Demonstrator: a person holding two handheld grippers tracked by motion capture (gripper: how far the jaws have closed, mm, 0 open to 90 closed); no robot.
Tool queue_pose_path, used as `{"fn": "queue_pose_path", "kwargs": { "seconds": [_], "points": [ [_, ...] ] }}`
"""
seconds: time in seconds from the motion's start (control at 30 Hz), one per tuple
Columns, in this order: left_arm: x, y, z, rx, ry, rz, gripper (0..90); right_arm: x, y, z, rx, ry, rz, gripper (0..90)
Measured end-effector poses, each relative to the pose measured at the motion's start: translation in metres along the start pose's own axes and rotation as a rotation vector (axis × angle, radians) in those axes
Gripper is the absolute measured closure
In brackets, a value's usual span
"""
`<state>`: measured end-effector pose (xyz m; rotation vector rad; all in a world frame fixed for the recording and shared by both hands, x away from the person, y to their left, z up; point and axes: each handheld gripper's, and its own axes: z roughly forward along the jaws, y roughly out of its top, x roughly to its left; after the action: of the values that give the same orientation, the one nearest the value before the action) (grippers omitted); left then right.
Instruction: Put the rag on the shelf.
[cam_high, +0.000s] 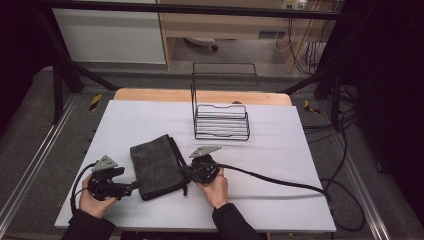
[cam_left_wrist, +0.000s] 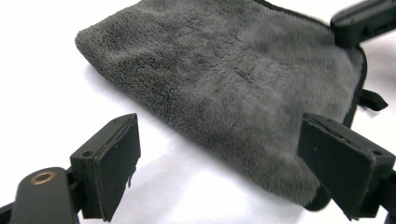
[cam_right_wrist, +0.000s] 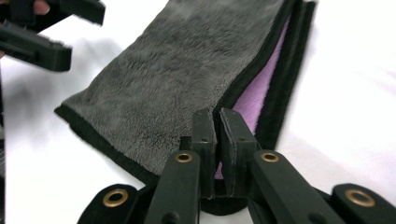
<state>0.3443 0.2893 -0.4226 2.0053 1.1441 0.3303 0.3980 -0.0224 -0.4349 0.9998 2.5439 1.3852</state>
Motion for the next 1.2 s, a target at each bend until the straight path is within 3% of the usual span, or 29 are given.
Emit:
{"fn": "queue_pose_path", "kwargs": {
  "seconds": [0.1, 0.23, 0.47, 0.6, 0.73, 0.9, 1.03, 1.2],
  "points": [
    [-0.003, 0.000, 0.000, -0.001, -0.012, -0.007, 15.3, -0.003, 0.005, -0.004, 0.001, -0.034, 0.002, 85.2],
    [-0.009, -0.001, 0.002, 0.016, -0.009, -0.014, 20.2, -0.010, 0.002, 0.001, 0.055, -0.081, -0.019, 82.1],
    [-0.023, -0.005, 0.009, 0.077, -0.041, -0.052, 36.0, -0.008, -0.005, 0.005, 0.060, -0.102, -0.043, 56.9],
    [-0.030, -0.007, 0.014, 0.111, -0.056, -0.075, 48.1, -0.011, -0.008, 0.008, 0.076, -0.095, -0.032, 52.3],
    [-0.035, -0.010, 0.018, 0.143, -0.050, -0.094, 58.5, -0.017, -0.012, 0.010, 0.083, -0.052, 0.033, 52.2],
    [-0.038, -0.011, 0.020, 0.146, -0.046, -0.113, 67.4, -0.016, -0.013, 0.010, 0.083, -0.040, 0.035, 55.6],
    [-0.039, -0.011, 0.021, 0.147, -0.038, -0.110, 80.0, -0.013, -0.015, 0.011, 0.080, -0.015, 0.050, 68.3],
    [-0.037, -0.010, 0.019, 0.147, -0.044, -0.105, 85.4, -0.011, -0.015, 0.009, 0.077, -0.006, 0.058, 79.2]
  ]
}}
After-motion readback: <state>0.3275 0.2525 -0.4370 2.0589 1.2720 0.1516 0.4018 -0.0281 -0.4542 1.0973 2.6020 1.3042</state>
